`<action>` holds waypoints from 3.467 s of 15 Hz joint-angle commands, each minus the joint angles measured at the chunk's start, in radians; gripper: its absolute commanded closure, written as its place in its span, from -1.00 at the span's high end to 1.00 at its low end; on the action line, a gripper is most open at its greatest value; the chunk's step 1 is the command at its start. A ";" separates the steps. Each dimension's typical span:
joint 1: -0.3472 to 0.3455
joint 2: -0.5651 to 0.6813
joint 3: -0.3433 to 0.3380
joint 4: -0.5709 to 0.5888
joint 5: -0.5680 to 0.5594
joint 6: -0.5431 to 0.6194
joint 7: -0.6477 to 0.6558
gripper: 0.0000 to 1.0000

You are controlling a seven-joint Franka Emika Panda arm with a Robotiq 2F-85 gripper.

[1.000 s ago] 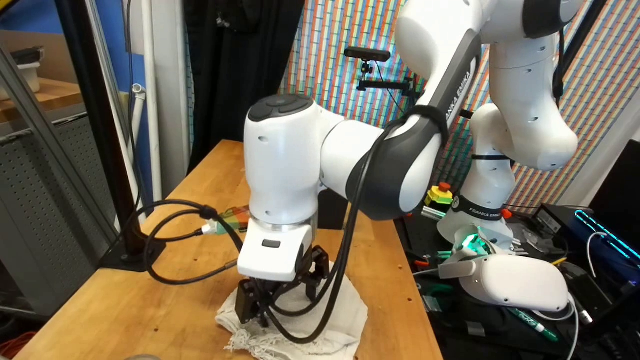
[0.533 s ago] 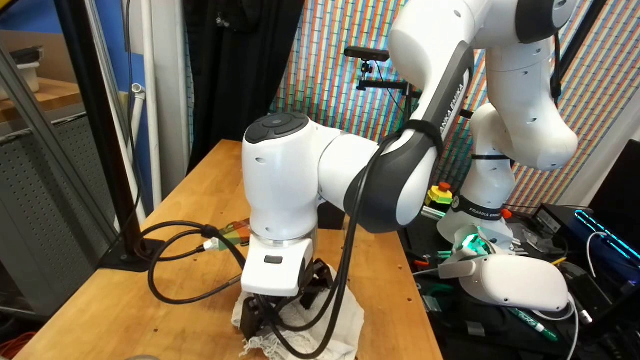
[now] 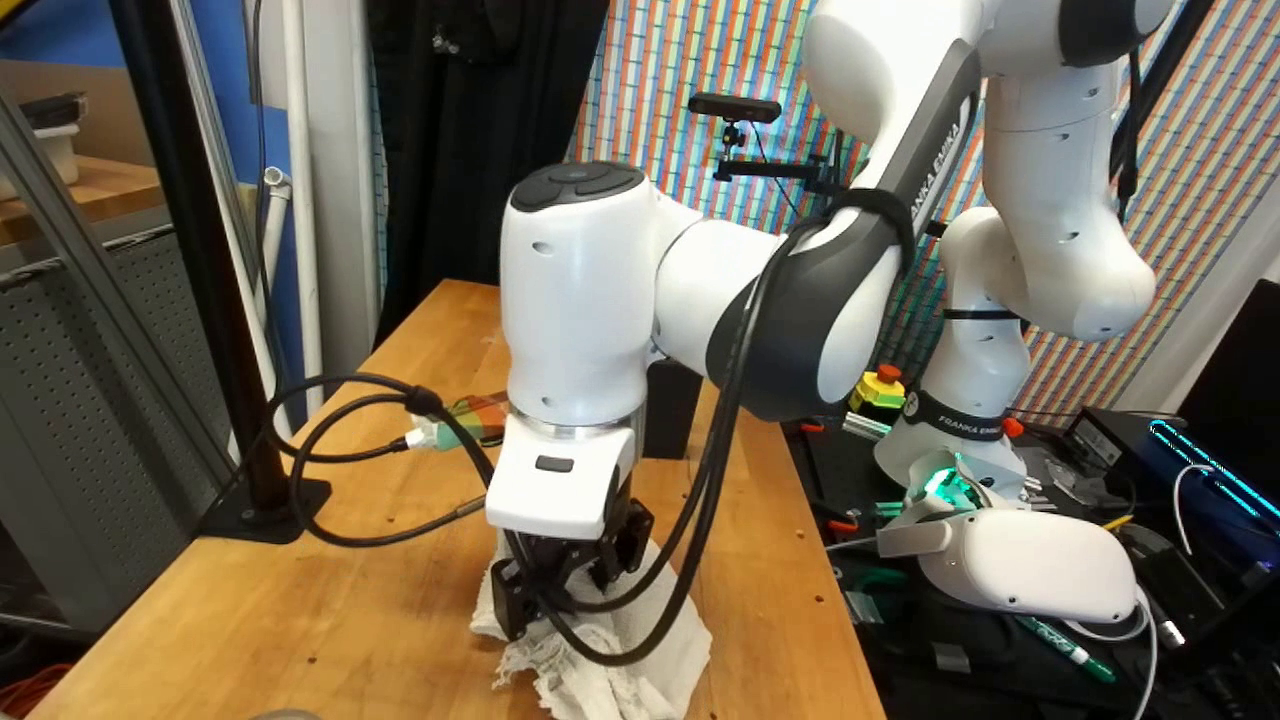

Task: Place the white towel inside the black basket

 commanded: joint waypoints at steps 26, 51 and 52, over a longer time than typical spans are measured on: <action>-0.038 -0.887 -0.158 -0.439 -0.158 -0.229 0.391 -0.68; -0.088 -0.607 -0.212 -0.439 0.145 -0.018 0.118 -0.68; -0.089 -0.624 -0.209 -0.435 0.115 -0.048 0.133 -0.67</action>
